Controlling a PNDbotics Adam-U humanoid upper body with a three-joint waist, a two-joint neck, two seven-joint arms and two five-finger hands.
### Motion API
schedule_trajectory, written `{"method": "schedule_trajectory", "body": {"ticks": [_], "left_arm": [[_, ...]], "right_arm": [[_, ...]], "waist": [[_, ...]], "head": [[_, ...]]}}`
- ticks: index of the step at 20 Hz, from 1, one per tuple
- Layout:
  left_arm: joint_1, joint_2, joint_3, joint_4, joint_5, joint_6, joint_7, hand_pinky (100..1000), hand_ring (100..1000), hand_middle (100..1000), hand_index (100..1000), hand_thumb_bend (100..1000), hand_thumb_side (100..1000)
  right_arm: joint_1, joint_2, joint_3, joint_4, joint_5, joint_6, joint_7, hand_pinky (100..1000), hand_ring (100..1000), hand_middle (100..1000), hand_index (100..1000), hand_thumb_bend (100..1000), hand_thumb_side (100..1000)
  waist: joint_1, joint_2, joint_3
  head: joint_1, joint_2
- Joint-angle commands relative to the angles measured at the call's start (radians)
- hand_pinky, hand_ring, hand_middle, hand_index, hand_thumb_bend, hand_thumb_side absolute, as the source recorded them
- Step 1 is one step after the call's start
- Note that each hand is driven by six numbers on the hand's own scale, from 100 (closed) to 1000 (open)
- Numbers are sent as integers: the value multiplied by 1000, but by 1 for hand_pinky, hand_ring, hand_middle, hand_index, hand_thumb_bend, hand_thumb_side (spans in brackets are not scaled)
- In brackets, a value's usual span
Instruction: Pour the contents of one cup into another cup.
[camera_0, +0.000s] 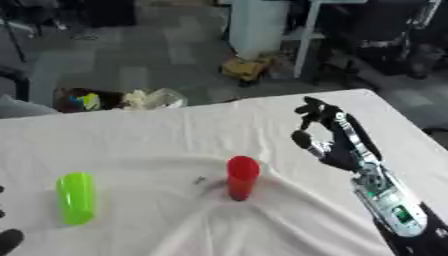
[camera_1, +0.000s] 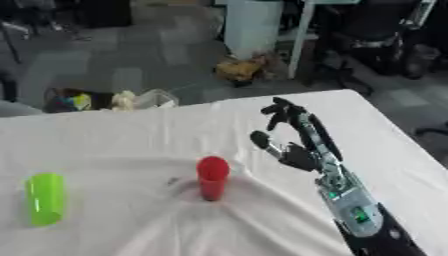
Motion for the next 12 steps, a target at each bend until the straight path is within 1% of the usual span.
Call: {"method": "schedule_trajectory", "body": {"ticks": [1,2,3,7,12], "left_arm": [[-2,5,22,-32,30,-2,-6,635,460,592,791,1000,637],[-1,4,26,-35,37,-2,-6,634,459,592,790,1000,637],[1,2,32,-38,42,-2,-3,633,459,590,788,1000,637],[7,-1,45,-45,58,-1,8,631,457,587,783,990,644],[15,-12,55,-52,62,0,18,627,454,583,773,980,656]], "right_arm": [[11,-26,-22,-78,-19,4,-9,774,961,431,713,689,673],[19,-25,-26,-92,-21,5,-11,773,960,433,712,688,701],[27,-24,-30,-103,-22,6,-13,772,960,433,711,687,671],[54,-19,-51,-140,-27,8,-29,766,956,437,703,674,659],[81,-10,-68,-157,-23,12,-43,753,949,426,692,657,656]], "waist": [[-2,-16,-1],[-2,-17,-1],[-2,-17,-2],[0,-19,-2],[3,-22,-2]], "head": [[11,1],[13,2],[16,3],[22,9],[34,23]]}}
